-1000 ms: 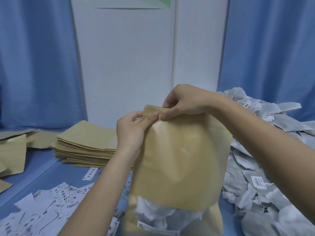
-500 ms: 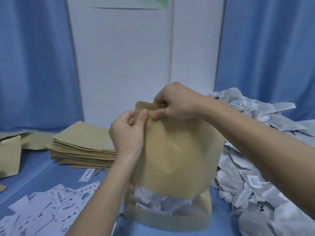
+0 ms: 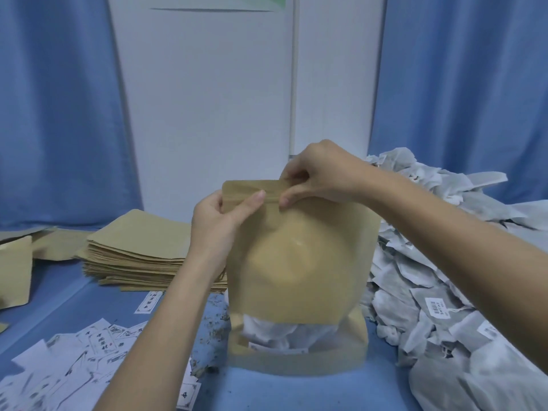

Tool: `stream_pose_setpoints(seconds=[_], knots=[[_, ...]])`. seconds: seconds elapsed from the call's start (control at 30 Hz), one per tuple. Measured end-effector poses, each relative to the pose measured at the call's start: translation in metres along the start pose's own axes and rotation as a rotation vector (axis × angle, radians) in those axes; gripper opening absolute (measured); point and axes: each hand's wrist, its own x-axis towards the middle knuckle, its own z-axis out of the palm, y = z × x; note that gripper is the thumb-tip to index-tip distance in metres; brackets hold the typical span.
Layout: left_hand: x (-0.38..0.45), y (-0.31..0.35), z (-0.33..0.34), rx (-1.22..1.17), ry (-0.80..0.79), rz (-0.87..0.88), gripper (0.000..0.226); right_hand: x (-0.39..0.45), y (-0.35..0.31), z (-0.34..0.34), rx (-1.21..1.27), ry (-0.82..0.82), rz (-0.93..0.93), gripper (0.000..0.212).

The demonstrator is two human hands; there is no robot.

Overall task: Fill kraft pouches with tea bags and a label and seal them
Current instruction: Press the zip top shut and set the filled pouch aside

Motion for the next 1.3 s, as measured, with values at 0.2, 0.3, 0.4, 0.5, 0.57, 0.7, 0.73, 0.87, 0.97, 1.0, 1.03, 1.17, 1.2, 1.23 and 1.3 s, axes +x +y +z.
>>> stream_pose_setpoints(seconds=[0.2,0.3,0.4,0.5,0.57,0.7,0.73,0.87,0.97,1.0,1.03,1.17,1.2,1.23,1.3], knots=[[0.0,0.002,-0.002,0.102,0.1,0.083,0.013,-0.008,0.015,0.002,-0.034,-0.007,0.057,0.045],[-0.001,0.0,-0.005,0.1,0.125,0.113,0.016,-0.008,0.014,0.006,-0.045,0.031,0.004,0.046],[0.001,-0.001,-0.013,0.051,0.158,0.086,0.005,-0.012,0.019,0.006,-0.08,0.039,0.034,0.053],[0.002,-0.001,-0.017,0.023,0.147,0.069,0.005,-0.017,0.024,0.012,-0.139,0.099,0.042,0.049],[0.002,0.001,-0.016,0.019,0.134,0.067,0.006,-0.021,0.024,0.015,-0.235,0.163,-0.005,0.045],[0.003,0.003,-0.014,-0.008,0.114,0.059,0.007,-0.027,0.032,0.017,-0.425,0.328,0.039,0.054],[0.004,0.003,-0.012,-0.016,0.107,0.056,0.008,-0.028,0.034,0.018,-0.433,0.35,0.06,0.058],[0.001,-0.001,-0.004,-0.017,0.103,0.038,0.008,-0.022,0.036,0.021,-0.47,0.335,0.124,0.073],[-0.002,-0.007,0.009,0.008,0.084,0.01,0.009,-0.01,0.018,0.036,-0.566,0.403,-0.003,0.046],[-0.003,-0.008,0.012,0.015,0.073,0.015,0.005,-0.006,0.009,0.047,-0.589,0.488,-0.036,0.034],[-0.003,-0.01,0.013,0.014,0.059,0.015,0.002,-0.002,-0.001,0.056,-0.567,0.612,-0.046,0.035],[-0.005,-0.017,0.006,0.029,0.012,-0.004,0.011,0.007,-0.014,0.069,-0.483,0.755,-0.014,0.053],[-0.006,-0.017,0.003,0.016,0.029,-0.004,0.01,0.006,-0.011,0.068,-0.452,0.713,-0.015,0.053],[-0.006,-0.017,0.0,-0.011,0.059,-0.004,0.009,0.005,-0.007,0.065,-0.418,0.679,-0.006,0.054],[-0.004,-0.014,-0.007,-0.077,0.109,0.003,0.007,0.0,0.003,0.058,-0.385,0.657,0.065,0.058]])
